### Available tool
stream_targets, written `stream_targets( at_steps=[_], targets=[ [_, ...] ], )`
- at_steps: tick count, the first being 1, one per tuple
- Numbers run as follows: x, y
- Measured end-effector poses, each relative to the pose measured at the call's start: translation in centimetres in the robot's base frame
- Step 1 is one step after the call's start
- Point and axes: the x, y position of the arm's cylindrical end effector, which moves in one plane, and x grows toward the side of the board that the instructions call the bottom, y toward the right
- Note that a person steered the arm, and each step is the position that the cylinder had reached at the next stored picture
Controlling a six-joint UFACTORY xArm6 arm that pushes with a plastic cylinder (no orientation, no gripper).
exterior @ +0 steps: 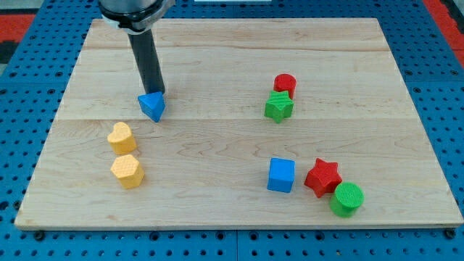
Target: Move the blue triangle towards center left
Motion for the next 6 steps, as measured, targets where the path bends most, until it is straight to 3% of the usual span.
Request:
stream_targets(
  at_steps=[1, 2, 3, 6],
  targets=[
    [-2.0, 6.0],
    [0.0, 13.2],
    [2.7, 11.0],
    [3.1, 5.2]
  ],
)
